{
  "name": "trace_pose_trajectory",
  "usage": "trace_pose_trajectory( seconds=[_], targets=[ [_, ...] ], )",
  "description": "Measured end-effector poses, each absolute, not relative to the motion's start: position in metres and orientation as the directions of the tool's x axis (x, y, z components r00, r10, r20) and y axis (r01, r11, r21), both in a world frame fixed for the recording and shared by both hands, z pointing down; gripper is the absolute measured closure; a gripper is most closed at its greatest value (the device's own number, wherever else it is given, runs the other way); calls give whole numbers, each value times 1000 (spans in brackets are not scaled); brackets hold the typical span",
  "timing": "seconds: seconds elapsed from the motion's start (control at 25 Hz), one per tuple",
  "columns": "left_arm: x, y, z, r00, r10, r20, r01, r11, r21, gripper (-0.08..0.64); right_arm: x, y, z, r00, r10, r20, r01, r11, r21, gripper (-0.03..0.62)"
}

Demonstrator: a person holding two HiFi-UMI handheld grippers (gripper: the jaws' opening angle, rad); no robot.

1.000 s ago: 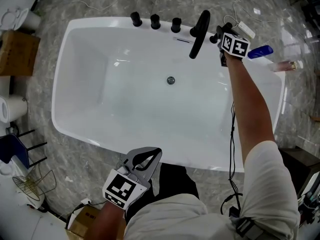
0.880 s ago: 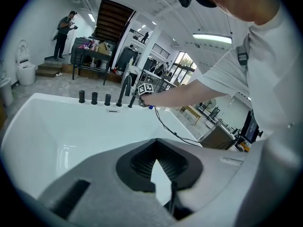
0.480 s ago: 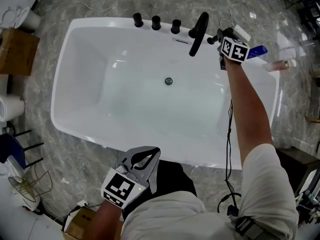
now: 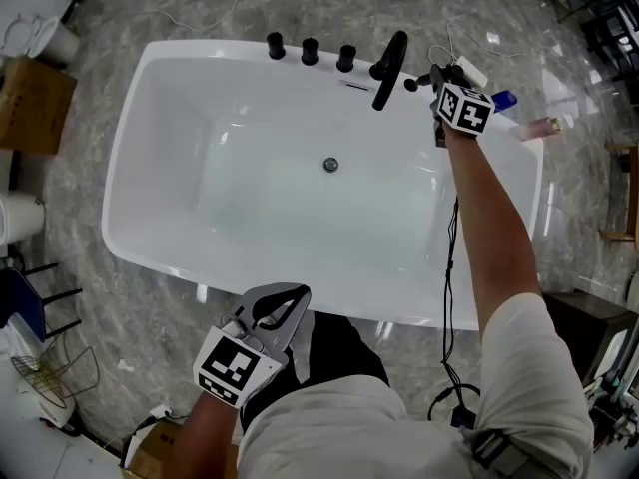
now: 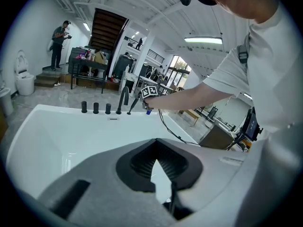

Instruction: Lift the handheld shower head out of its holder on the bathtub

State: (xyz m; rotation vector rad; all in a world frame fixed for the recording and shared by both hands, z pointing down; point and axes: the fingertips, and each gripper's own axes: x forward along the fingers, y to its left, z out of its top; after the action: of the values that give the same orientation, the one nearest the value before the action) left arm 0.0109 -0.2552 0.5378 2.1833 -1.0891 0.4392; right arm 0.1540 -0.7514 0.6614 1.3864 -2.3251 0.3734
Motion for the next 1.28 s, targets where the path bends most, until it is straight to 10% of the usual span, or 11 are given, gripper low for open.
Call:
trace_pose_trajectory(
  seconds=[1.28],
  targets=[
    [10, -201, 480, 634, -596, 493, -772, -519, 366, 554, 158, -663, 523, -460, -816, 350, -864, 502, 35, 449]
  ],
)
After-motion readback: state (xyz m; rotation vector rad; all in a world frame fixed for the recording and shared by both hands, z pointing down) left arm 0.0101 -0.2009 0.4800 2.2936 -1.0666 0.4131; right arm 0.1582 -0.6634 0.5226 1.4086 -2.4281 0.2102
